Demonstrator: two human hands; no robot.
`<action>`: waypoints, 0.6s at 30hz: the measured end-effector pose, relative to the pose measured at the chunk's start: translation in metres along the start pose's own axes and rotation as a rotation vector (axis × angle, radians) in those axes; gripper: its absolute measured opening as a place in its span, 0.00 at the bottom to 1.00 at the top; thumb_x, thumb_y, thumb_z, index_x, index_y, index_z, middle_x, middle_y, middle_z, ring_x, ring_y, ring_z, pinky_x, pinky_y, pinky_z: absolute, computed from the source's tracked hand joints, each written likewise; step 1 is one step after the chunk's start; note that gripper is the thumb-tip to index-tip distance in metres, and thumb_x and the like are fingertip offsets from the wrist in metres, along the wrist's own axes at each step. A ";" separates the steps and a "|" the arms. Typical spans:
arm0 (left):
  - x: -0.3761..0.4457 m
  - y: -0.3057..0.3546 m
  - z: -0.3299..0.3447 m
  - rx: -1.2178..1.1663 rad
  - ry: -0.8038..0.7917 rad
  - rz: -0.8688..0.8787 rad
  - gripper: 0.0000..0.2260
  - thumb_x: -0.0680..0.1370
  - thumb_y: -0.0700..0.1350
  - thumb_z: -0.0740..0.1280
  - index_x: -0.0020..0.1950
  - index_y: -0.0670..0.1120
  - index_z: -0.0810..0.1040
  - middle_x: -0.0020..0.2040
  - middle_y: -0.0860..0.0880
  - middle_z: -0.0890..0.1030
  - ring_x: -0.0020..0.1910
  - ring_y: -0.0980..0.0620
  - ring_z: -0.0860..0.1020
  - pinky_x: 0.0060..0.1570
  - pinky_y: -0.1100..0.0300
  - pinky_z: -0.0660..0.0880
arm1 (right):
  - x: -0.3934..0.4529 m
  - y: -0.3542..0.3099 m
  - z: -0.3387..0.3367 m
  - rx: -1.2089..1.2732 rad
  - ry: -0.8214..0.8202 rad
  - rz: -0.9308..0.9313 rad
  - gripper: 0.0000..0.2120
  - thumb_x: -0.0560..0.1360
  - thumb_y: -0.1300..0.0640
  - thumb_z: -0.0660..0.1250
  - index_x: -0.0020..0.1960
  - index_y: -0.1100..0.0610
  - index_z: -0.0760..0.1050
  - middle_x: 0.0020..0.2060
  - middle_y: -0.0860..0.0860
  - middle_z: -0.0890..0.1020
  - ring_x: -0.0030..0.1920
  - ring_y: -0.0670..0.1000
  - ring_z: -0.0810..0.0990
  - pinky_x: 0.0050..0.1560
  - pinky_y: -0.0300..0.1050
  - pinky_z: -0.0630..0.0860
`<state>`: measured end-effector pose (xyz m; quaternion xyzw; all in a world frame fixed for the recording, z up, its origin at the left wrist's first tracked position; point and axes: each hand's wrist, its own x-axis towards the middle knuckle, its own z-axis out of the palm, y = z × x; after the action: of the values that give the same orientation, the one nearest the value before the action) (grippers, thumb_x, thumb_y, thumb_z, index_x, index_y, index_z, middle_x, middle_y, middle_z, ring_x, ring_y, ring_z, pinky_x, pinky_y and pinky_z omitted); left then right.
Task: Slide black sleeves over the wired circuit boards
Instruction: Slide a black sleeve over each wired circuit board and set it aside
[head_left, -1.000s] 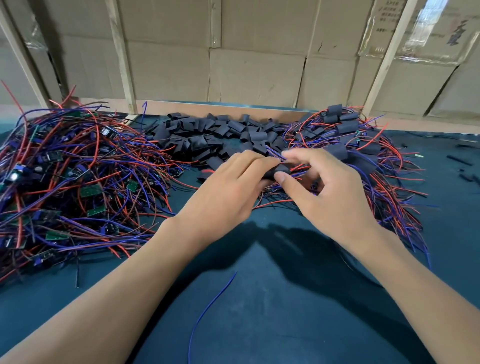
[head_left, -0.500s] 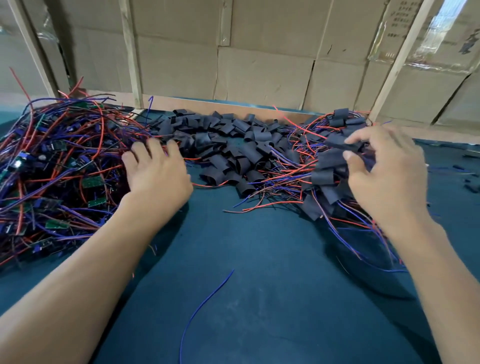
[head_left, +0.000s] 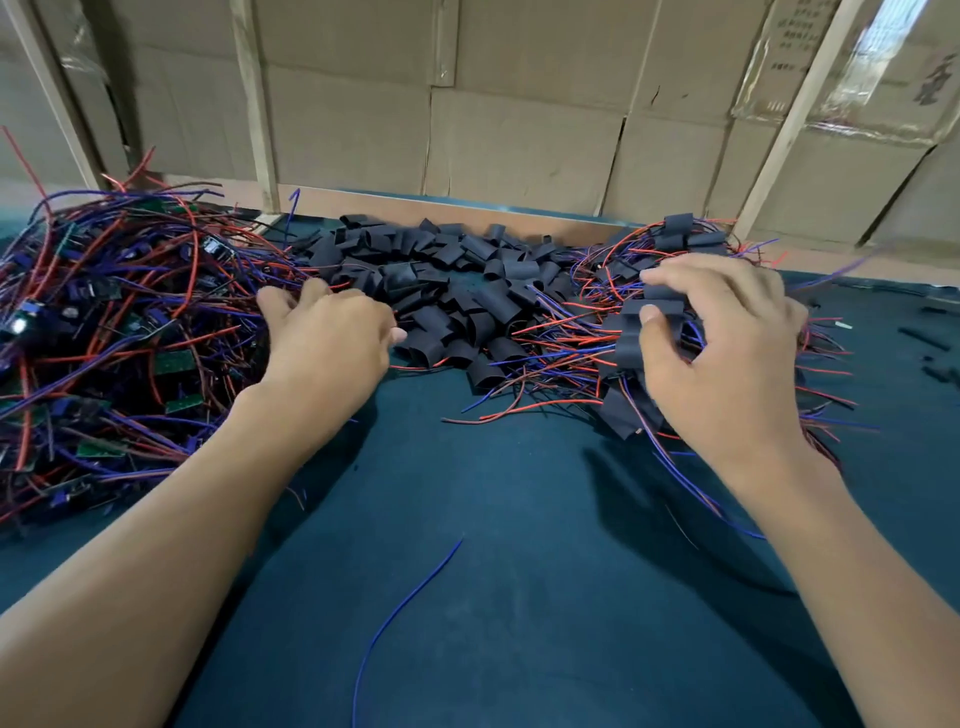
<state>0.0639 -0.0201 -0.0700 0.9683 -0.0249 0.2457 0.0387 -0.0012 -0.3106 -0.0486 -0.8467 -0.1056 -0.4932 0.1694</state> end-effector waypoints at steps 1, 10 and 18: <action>-0.001 0.003 0.001 -0.035 0.021 0.036 0.11 0.82 0.53 0.64 0.46 0.52 0.82 0.45 0.50 0.81 0.55 0.42 0.70 0.50 0.49 0.55 | -0.001 -0.003 0.001 0.010 0.002 -0.025 0.11 0.76 0.58 0.68 0.58 0.53 0.82 0.57 0.49 0.82 0.60 0.55 0.77 0.58 0.48 0.62; -0.011 0.032 -0.012 -1.049 0.102 0.253 0.04 0.80 0.48 0.71 0.50 0.51 0.85 0.38 0.53 0.83 0.37 0.57 0.80 0.41 0.65 0.75 | -0.013 -0.028 0.008 0.211 -0.094 -0.133 0.07 0.78 0.59 0.70 0.55 0.54 0.84 0.51 0.47 0.84 0.53 0.49 0.82 0.60 0.57 0.71; -0.011 0.033 -0.008 -1.063 -0.174 0.222 0.14 0.83 0.54 0.63 0.52 0.45 0.82 0.44 0.49 0.86 0.45 0.50 0.84 0.43 0.54 0.78 | -0.028 -0.042 0.016 0.496 -0.540 0.078 0.15 0.76 0.58 0.74 0.62 0.52 0.82 0.43 0.41 0.86 0.45 0.41 0.83 0.55 0.32 0.73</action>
<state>0.0482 -0.0518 -0.0666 0.8237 -0.2507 0.1209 0.4940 -0.0166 -0.2658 -0.0725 -0.8830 -0.2306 -0.2047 0.3540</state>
